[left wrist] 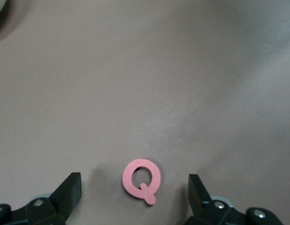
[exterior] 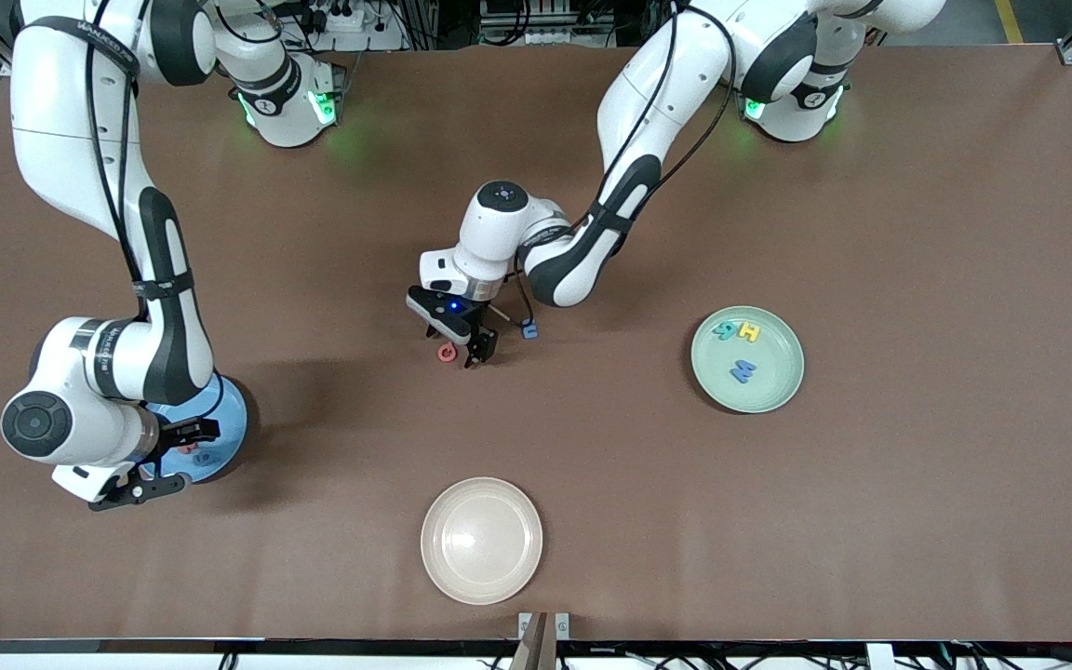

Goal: Sort upper and lower case letters into plates

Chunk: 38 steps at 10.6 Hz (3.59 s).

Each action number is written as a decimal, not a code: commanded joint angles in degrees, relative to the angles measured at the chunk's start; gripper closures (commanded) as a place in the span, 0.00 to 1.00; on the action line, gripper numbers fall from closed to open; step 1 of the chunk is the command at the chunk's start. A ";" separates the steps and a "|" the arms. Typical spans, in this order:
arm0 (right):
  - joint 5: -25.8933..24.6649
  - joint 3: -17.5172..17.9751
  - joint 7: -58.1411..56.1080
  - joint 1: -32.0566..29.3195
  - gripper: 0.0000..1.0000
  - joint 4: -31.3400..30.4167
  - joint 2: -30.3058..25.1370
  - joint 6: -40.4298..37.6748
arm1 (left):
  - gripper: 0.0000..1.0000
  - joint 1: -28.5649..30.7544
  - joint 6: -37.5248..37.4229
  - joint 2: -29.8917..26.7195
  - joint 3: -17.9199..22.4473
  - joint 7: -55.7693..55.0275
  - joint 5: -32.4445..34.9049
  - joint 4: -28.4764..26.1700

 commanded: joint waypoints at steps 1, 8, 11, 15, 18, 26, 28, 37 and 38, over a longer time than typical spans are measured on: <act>-0.13 0.34 -0.23 0.08 0.00 -2.38 -2.22 -0.08 | 0.00 -1.78 1.75 2.24 2.55 -0.81 0.91 2.27; -0.13 0.34 -0.23 0.08 0.00 -2.38 -2.22 -0.17 | 0.35 -2.04 2.55 2.33 2.37 -3.52 0.73 2.19; -0.13 0.34 -0.23 0.08 0.00 -2.38 -2.22 -0.17 | 0.42 -2.13 2.46 2.24 2.11 -4.50 0.21 1.75; -0.13 0.34 -0.23 0.08 0.00 -2.38 -2.31 -0.17 | 0.42 -2.83 2.20 1.98 2.11 -4.50 -0.85 1.13; -0.13 0.34 -0.23 0.08 0.00 -2.38 -2.31 -0.26 | 0.50 -2.83 2.02 1.89 2.11 -4.50 -0.85 0.78; -0.13 0.43 -0.23 0.08 0.00 -2.38 -2.40 -0.26 | 0.78 -3.01 -1.31 1.45 2.02 -4.24 -0.85 0.34; -0.13 0.43 -0.23 0.08 0.00 -2.38 -2.49 -0.26 | 0.79 -2.75 -4.73 -0.04 1.94 -4.06 -0.85 0.43; 3.73 0.60 12.82 9.89 0.00 -1.77 -2.66 -2.19 | 0.78 25.25 -39.51 -8.65 -24.40 21.57 -0.67 0.43; 3.74 0.60 19.57 13.75 0.00 -1.50 -2.66 -2.02 | 0.78 29.21 -43.90 -9.01 -27.30 24.73 -0.67 0.34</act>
